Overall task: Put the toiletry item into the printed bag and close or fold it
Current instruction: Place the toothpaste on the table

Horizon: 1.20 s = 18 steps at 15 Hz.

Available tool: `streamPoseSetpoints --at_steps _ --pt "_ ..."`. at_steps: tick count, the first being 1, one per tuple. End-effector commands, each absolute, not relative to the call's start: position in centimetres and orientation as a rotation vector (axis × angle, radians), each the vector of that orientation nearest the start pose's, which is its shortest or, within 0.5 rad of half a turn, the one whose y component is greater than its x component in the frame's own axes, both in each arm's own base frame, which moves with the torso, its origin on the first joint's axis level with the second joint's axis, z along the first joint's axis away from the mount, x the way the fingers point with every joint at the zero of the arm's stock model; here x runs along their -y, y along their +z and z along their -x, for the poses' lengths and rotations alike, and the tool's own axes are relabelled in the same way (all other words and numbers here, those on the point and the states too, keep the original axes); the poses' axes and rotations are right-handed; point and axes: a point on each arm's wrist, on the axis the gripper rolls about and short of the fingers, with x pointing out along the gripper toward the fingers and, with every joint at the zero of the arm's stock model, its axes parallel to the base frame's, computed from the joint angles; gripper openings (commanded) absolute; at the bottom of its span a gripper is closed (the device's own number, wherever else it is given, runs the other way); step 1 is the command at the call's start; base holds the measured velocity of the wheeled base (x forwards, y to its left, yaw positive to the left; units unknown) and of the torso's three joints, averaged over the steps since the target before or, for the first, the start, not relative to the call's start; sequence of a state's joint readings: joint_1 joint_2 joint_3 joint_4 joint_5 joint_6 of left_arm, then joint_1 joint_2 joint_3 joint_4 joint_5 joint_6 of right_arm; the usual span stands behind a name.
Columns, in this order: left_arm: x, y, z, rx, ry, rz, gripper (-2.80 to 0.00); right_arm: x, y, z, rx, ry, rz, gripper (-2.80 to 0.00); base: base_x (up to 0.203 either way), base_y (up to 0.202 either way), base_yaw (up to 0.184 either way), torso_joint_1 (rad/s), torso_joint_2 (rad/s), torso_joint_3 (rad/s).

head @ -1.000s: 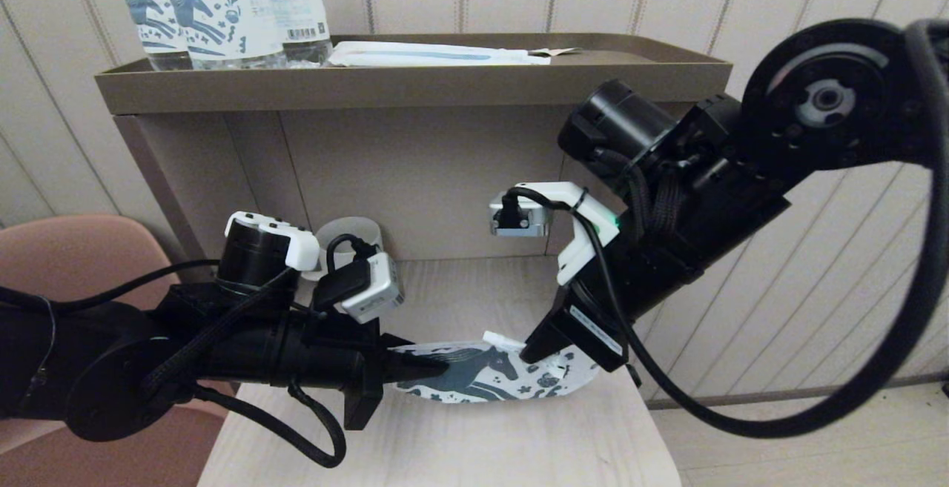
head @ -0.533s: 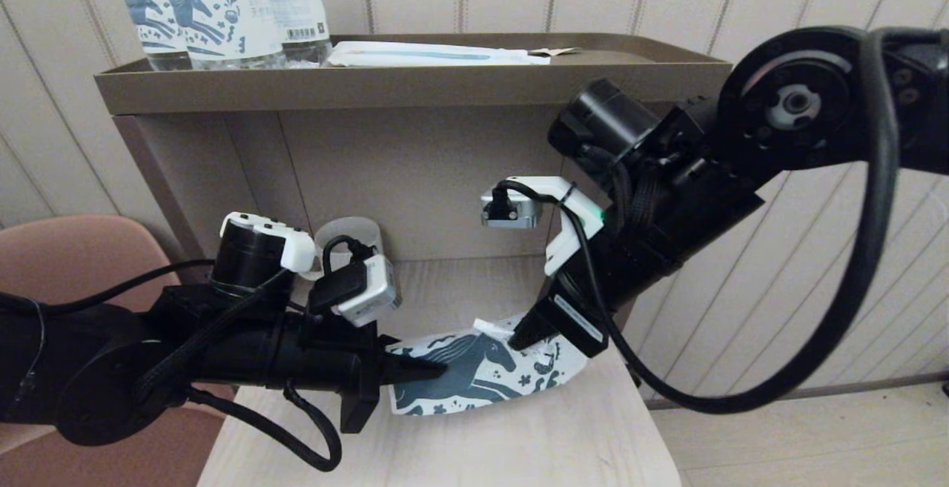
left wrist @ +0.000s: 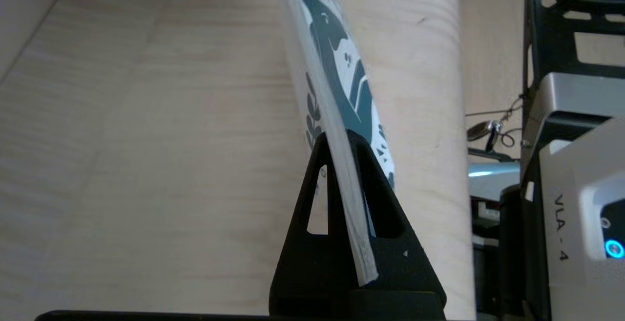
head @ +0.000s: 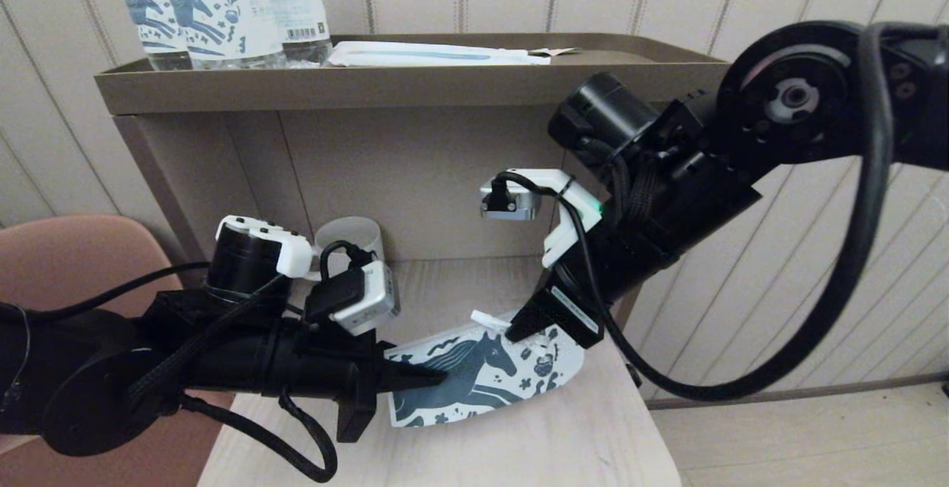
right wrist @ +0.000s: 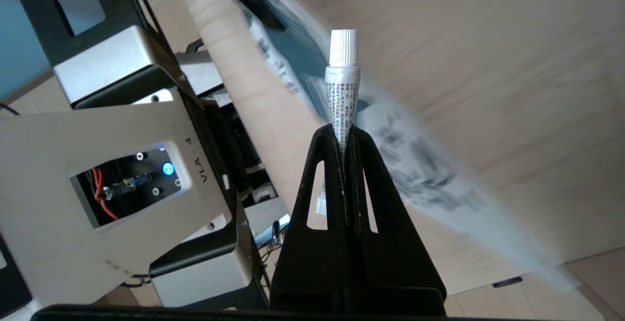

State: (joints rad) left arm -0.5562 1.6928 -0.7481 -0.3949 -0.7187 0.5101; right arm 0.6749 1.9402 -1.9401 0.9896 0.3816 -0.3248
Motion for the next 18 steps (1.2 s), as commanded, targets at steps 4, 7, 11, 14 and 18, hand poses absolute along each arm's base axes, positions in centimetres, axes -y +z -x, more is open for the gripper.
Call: streamPoseSetpoints --at_steps 4,7,11,14,18 --pt "16.3 14.8 -22.7 -0.230 -1.382 -0.417 -2.80 -21.8 27.2 -25.9 -0.857 1.130 0.420 -2.80 0.000 0.000 0.000 0.000 0.00 0.000" --pt "16.5 14.8 -22.6 -0.229 -1.389 -0.418 -2.80 -21.8 27.1 -26.0 -0.860 1.130 0.420 -2.80 0.000 0.000 0.000 0.000 0.00 0.000" --pt "16.5 14.9 -22.6 -0.223 -1.389 -0.420 -2.80 -22.0 26.6 -26.1 -0.881 1.133 0.422 -2.80 0.000 0.000 0.000 0.000 0.00 0.000" --pt "16.4 15.1 -22.6 -0.215 -1.388 -0.421 -2.80 -22.1 26.1 -26.3 -0.895 1.133 0.423 -2.80 0.000 0.000 0.000 0.000 0.00 0.000" --pt "16.5 14.8 -22.6 -0.209 -1.388 -0.445 -2.80 -21.8 27.0 -26.1 -0.866 1.129 0.417 -2.80 0.000 0.000 0.000 0.000 0.00 0.000"
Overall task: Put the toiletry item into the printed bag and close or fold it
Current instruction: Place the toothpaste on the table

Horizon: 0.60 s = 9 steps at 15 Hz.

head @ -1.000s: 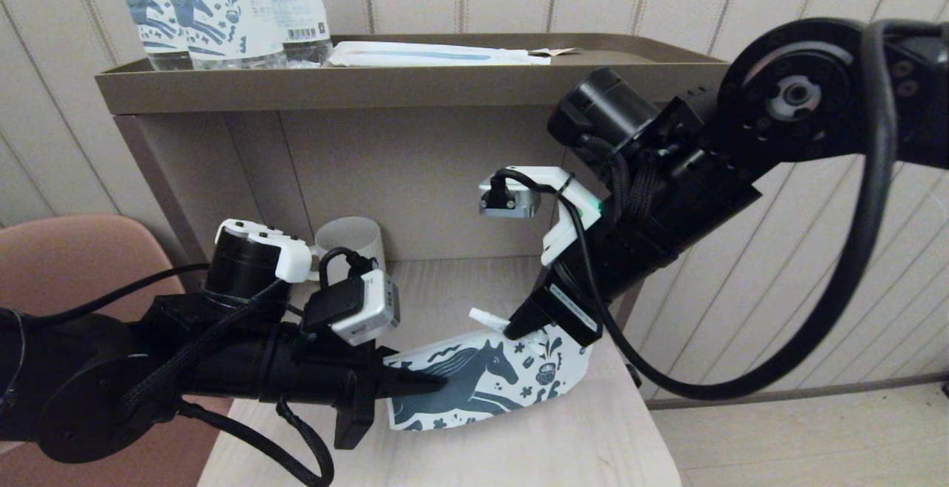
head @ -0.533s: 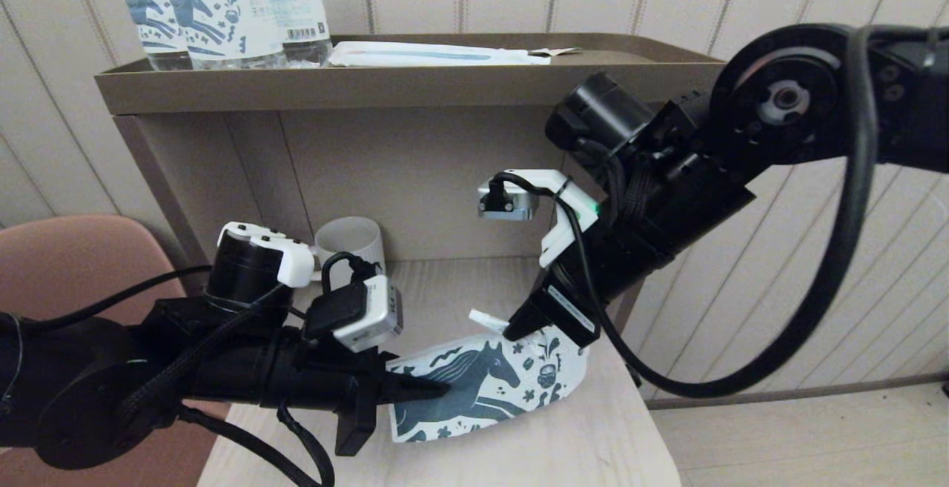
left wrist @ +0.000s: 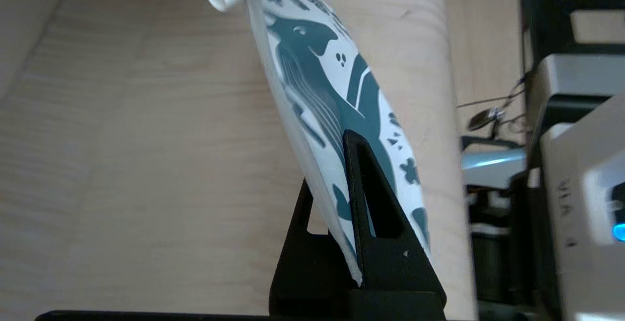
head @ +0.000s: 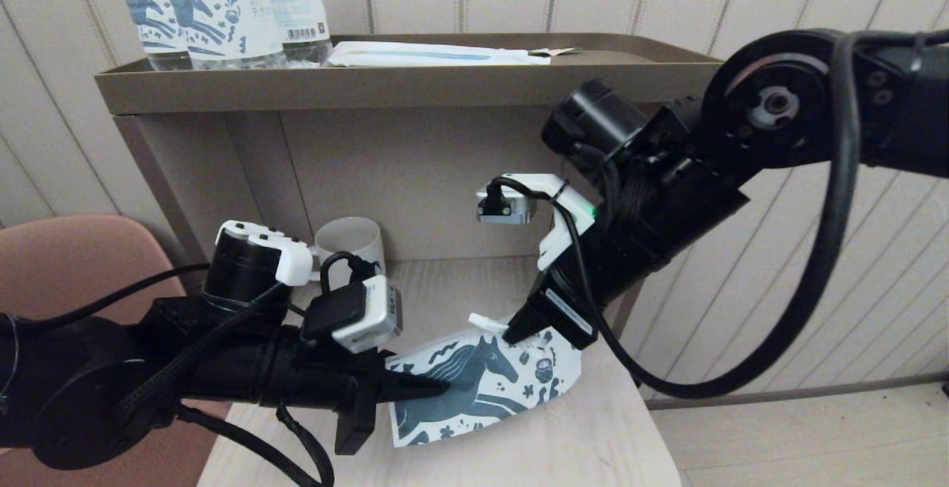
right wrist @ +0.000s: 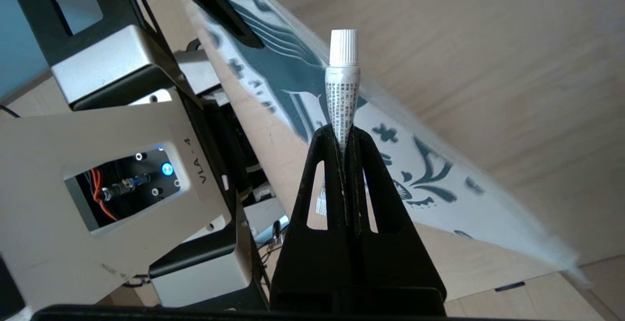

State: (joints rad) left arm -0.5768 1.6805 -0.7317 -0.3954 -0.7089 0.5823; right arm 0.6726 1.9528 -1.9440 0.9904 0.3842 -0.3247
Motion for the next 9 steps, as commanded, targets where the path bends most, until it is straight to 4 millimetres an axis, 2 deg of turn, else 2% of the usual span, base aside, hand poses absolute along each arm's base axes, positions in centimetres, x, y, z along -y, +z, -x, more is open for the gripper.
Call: streamPoseSetpoints --at_steps 1,3,5,9 --pt "16.6 14.9 -22.8 -0.199 -1.380 -0.458 -2.80 -21.4 27.5 -25.7 -0.850 1.128 0.415 -2.80 0.000 0.000 0.000 0.000 0.00 0.000" --pt "16.3 15.5 -23.7 -0.189 -1.263 -0.508 -2.80 -20.2 28.8 -25.2 -0.817 1.111 0.402 -2.80 0.000 0.000 0.000 0.000 0.00 0.000" --pt "16.1 16.2 -24.7 -0.102 -1.172 -0.606 -2.80 -19.0 29.5 -25.0 -0.805 1.084 0.387 -2.80 0.000 0.000 0.000 0.000 0.00 0.000" --pt "15.7 15.3 -24.6 -0.069 -1.048 -0.859 -2.80 -18.0 29.9 -24.3 -0.812 1.068 0.368 -2.80 0.000 0.000 0.000 0.000 0.00 0.000"
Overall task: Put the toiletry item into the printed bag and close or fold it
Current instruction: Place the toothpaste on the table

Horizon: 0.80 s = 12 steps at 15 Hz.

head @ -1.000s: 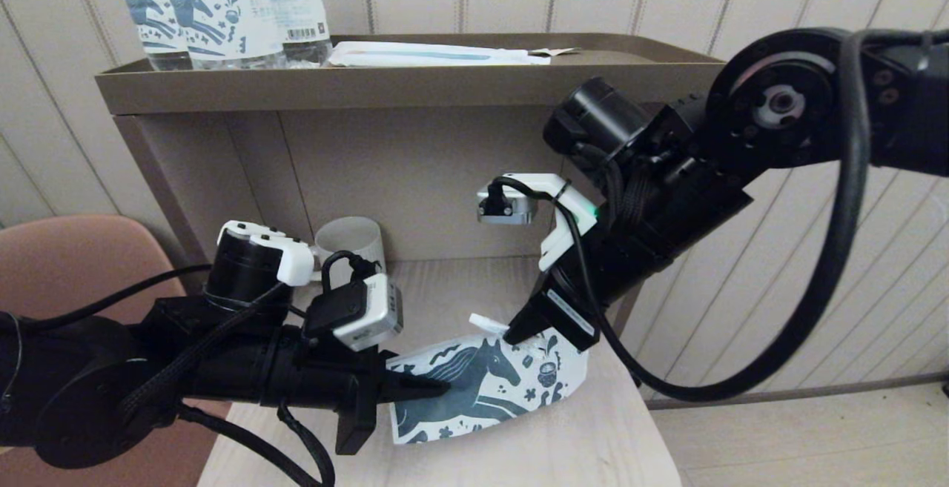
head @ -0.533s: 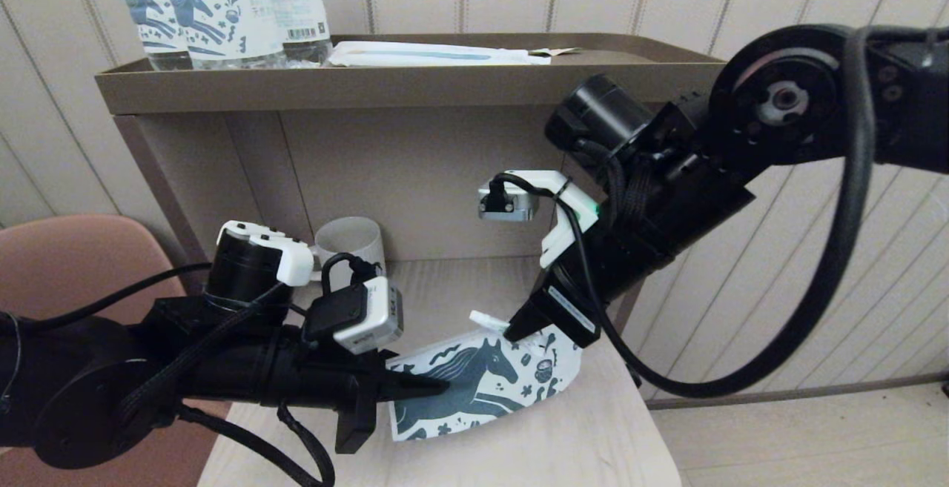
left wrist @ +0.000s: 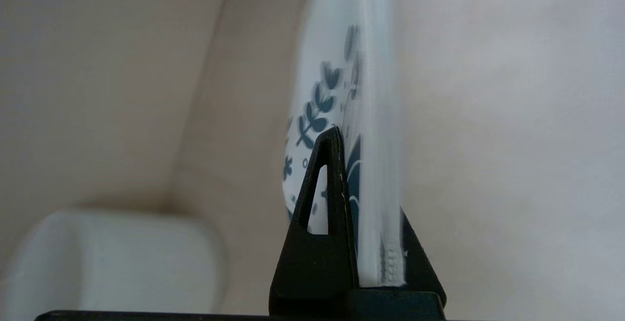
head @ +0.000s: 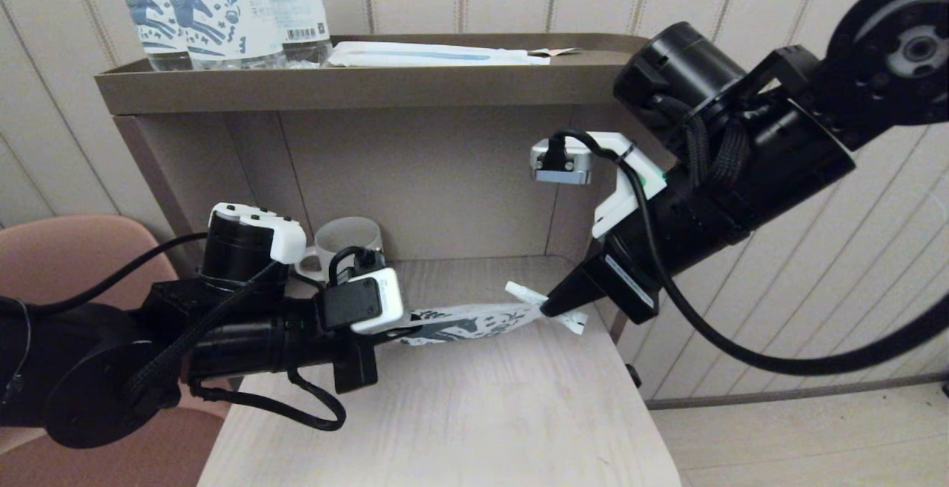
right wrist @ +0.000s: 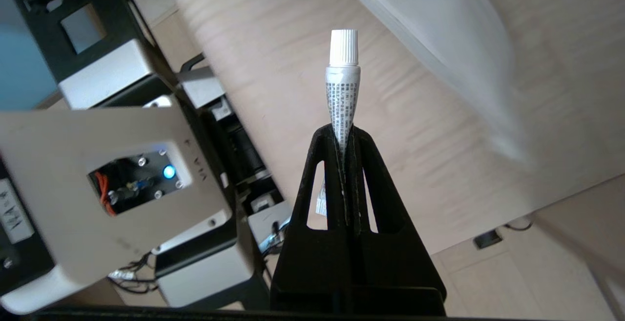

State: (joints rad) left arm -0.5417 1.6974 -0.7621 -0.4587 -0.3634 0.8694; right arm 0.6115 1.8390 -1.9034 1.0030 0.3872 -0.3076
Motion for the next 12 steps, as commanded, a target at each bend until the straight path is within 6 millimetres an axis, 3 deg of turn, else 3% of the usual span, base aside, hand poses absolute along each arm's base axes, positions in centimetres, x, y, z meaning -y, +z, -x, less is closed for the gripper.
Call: streamPoseSetpoints --at_steps 1,5,9,12 --pt "15.8 15.1 -24.5 -0.066 -1.037 -0.905 -2.80 -17.7 29.8 -23.9 -0.824 1.067 0.367 -2.80 0.000 0.000 0.000 0.000 0.00 0.000" --pt "17.8 15.1 -24.7 -0.050 -1.033 -0.961 -2.80 -16.8 28.1 -22.8 -0.920 1.079 0.342 -2.80 0.000 0.000 0.000 0.000 0.00 0.000" --pt "19.9 15.6 -24.8 -0.016 -1.026 -0.978 -2.80 -15.7 25.6 -25.5 -1.023 1.045 0.265 -2.80 0.000 0.000 0.000 0.000 0.00 0.000" --pt "21.6 15.9 -24.6 0.006 -1.022 -0.996 -2.80 -14.9 25.1 -26.6 -1.040 1.022 0.226 -2.80 0.000 0.000 0.000 0.000 0.00 0.000"
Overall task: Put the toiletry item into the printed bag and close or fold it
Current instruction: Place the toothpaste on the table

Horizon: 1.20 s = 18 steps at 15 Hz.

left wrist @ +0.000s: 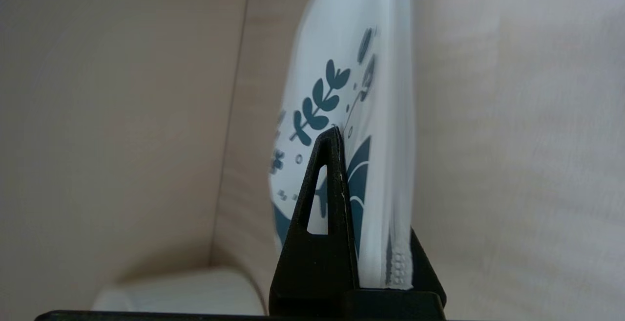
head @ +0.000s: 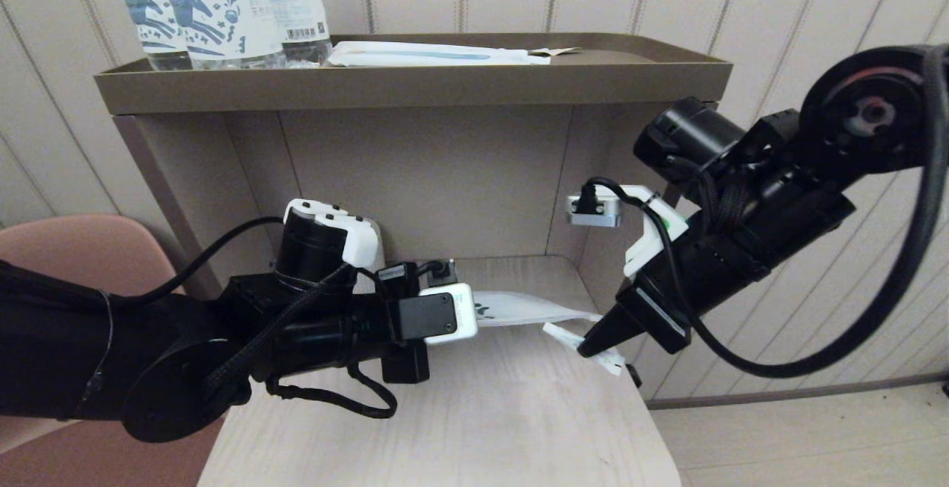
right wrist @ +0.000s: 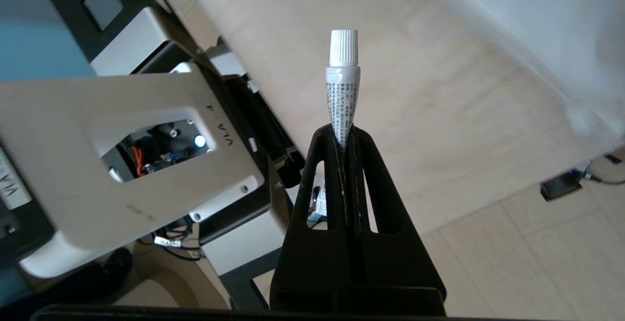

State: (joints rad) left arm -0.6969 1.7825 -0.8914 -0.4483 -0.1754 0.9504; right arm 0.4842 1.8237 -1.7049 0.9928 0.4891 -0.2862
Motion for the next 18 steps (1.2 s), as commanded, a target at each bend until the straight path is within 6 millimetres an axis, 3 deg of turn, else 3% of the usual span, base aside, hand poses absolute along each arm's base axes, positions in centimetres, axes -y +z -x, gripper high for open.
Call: streamPoseSetpoints --at_steps 1,6,10,14,18 --pt "21.7 16.0 -24.6 0.011 -1.020 -0.997 -2.80 -14.3 25.0 -26.9 -1.041 1.002 0.215 -2.80 0.000 0.000 0.000 0.000 0.00 0.000" --pt "21.6 16.0 -24.4 0.008 -1.018 -0.997 -2.80 -11.3 23.8 -28.1 -1.099 0.899 0.154 -2.80 0.000 0.000 0.000 0.000 0.00 0.000" --pt "21.6 15.8 -24.4 0.007 -1.018 -0.995 -2.80 -9.4 22.8 -27.7 -1.150 0.848 0.123 -2.80 0.000 0.000 0.000 0.000 0.00 0.000" --pt "21.4 16.0 -24.2 0.009 -1.018 -0.993 -2.80 -9.7 22.5 -27.3 -1.164 0.860 0.126 -2.80 0.000 0.000 0.000 0.000 0.00 0.000" --pt "20.7 16.3 -23.3 0.014 -1.024 -0.989 -2.80 -10.1 23.5 -25.1 -1.139 0.897 0.144 -2.80 0.000 0.000 0.000 0.000 0.00 0.000"
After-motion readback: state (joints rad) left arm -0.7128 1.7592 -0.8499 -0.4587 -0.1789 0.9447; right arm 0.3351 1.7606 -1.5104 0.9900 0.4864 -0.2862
